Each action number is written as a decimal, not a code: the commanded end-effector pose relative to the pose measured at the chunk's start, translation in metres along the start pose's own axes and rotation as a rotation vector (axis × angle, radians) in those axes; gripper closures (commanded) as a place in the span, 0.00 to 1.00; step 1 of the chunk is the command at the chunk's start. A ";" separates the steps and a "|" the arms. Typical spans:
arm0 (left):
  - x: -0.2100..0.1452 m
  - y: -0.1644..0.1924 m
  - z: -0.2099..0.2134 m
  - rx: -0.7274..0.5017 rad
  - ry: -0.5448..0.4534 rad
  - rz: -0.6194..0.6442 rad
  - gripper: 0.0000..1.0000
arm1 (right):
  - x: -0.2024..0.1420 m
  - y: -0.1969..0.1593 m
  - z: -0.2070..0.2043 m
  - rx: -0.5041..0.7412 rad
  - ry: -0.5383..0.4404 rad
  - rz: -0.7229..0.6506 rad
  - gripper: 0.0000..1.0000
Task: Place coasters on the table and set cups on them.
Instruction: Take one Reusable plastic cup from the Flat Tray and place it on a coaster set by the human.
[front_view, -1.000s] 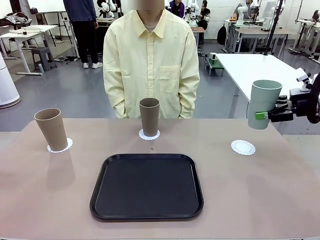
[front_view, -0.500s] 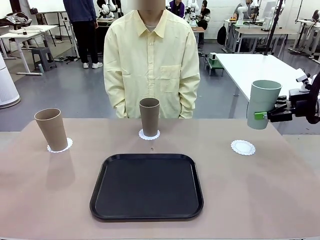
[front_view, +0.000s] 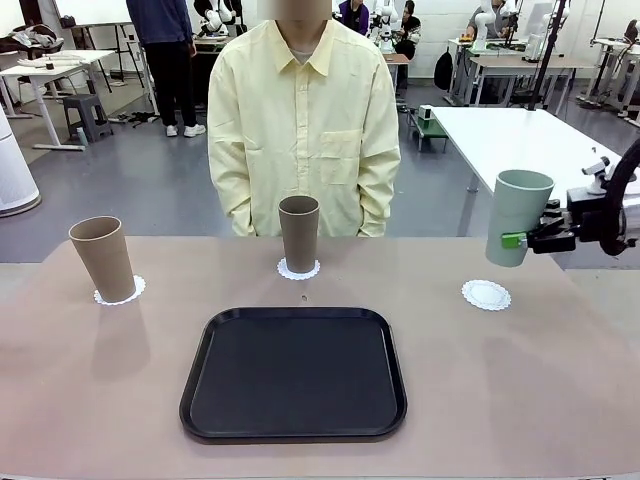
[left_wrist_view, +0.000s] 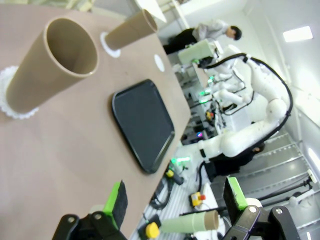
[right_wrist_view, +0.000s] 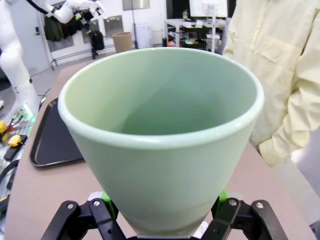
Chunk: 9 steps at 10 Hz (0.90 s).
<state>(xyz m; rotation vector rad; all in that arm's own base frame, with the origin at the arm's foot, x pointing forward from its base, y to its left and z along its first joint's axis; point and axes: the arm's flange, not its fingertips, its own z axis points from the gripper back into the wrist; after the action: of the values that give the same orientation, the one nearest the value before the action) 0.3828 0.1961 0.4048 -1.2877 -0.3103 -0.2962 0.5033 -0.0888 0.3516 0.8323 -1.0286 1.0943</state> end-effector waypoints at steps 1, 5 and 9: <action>-0.001 -0.002 0.002 -0.005 0.000 -0.008 0.00 | -0.017 -0.023 -0.004 0.057 -0.013 0.025 0.18; -0.001 -0.002 0.002 -0.005 0.000 -0.008 0.00 | -0.044 -0.034 -0.008 0.105 0.011 0.062 0.18; -0.001 -0.002 0.002 -0.005 0.000 -0.008 0.00 | -0.063 -0.036 -0.013 0.160 0.003 0.059 0.18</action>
<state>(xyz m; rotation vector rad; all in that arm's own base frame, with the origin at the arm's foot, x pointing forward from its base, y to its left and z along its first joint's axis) 0.3828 0.1962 0.4048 -1.2877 -0.3103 -0.2962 0.5274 -0.0992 0.2898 0.9045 -0.9735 1.2072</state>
